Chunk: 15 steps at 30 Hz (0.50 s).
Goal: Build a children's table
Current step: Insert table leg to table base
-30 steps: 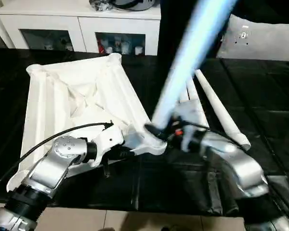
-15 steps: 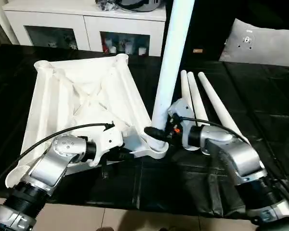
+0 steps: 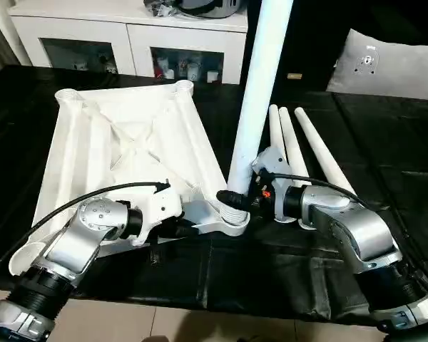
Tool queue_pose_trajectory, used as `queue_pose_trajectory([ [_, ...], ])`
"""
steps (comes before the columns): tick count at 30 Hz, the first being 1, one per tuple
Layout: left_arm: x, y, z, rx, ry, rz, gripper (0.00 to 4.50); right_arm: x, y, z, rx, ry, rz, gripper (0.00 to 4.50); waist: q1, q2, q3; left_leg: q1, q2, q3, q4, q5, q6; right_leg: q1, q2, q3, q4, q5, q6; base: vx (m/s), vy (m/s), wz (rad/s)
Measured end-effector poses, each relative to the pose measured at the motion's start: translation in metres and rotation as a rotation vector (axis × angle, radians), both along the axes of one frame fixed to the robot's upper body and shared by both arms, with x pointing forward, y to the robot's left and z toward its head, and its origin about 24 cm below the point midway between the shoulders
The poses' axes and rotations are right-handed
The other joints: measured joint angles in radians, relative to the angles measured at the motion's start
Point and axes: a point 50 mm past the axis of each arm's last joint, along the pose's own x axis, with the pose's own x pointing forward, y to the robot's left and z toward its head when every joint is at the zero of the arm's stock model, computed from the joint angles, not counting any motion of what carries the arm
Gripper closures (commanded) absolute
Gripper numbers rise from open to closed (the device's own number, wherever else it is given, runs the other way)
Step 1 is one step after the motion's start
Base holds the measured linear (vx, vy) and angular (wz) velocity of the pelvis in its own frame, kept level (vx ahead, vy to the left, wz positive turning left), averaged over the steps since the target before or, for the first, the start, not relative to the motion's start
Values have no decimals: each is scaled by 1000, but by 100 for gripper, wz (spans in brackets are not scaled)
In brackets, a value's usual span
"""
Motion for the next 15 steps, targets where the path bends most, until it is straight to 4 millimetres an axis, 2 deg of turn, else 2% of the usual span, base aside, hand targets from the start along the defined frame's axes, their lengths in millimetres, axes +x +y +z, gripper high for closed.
queue_pose_trajectory([
  [15, 2, 1, 0, 8, -11, -11, 450, -2, -5, 0, -8, 36, 22, 261, 1, 0, 0, -1, 8, 2, 0, 3, -4, 3, -1, -11, -1, 0, -2, 0, 0, 0],
])
